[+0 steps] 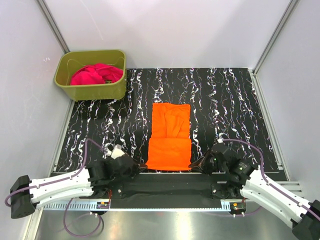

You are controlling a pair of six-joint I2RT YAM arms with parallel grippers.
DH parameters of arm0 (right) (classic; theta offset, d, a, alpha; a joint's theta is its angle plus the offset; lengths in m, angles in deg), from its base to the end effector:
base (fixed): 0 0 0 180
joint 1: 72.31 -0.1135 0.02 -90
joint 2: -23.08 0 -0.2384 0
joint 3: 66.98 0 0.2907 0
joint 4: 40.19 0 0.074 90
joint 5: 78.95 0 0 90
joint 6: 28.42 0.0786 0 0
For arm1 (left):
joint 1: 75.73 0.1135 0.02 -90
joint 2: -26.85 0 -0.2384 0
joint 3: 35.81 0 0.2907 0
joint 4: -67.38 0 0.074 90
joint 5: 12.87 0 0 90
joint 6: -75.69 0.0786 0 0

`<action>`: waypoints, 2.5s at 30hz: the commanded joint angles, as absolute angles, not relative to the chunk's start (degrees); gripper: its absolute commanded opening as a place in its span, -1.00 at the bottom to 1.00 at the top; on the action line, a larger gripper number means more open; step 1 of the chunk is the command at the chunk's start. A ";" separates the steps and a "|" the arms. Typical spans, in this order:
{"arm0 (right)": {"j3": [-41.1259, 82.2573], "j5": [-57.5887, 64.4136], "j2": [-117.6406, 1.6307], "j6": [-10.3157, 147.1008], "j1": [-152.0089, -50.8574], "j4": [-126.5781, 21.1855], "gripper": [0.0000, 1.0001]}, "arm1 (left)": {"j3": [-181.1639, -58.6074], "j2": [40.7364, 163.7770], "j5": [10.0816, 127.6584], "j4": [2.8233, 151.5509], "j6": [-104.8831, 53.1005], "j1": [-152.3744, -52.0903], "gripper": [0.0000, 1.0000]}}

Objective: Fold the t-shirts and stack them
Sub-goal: Fold the tshirt

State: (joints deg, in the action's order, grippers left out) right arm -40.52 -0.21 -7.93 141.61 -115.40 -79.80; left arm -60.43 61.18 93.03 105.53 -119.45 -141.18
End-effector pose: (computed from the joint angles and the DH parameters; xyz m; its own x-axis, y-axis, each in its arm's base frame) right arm 0.1457 0.1573 0.1080 -0.8487 0.5288 0.0098 0.3674 0.5762 0.7301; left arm 0.1069 -0.1821 0.0880 -0.6902 -0.7233 -0.0209 -0.5059 0.5030 -0.7007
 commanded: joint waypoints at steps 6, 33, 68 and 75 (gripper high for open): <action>-37.51 -0.03 -7.59 140.24 -115.81 -84.62 -1.00 | -71.34 62.79 104.71 112.94 -115.39 -141.39 -1.00; 13.04 -18.83 -70.25 110.80 -84.88 -80.84 -1.00 | -123.82 123.43 67.64 95.11 -69.51 -97.88 -1.00; -16.20 -18.66 -36.37 119.58 -104.36 -85.23 -1.00 | -76.29 68.10 64.21 105.90 -77.85 -96.91 -1.00; -20.52 -14.35 -23.26 127.75 -112.29 -91.47 -1.00 | -69.69 44.98 61.84 117.77 -82.60 -97.18 -1.00</action>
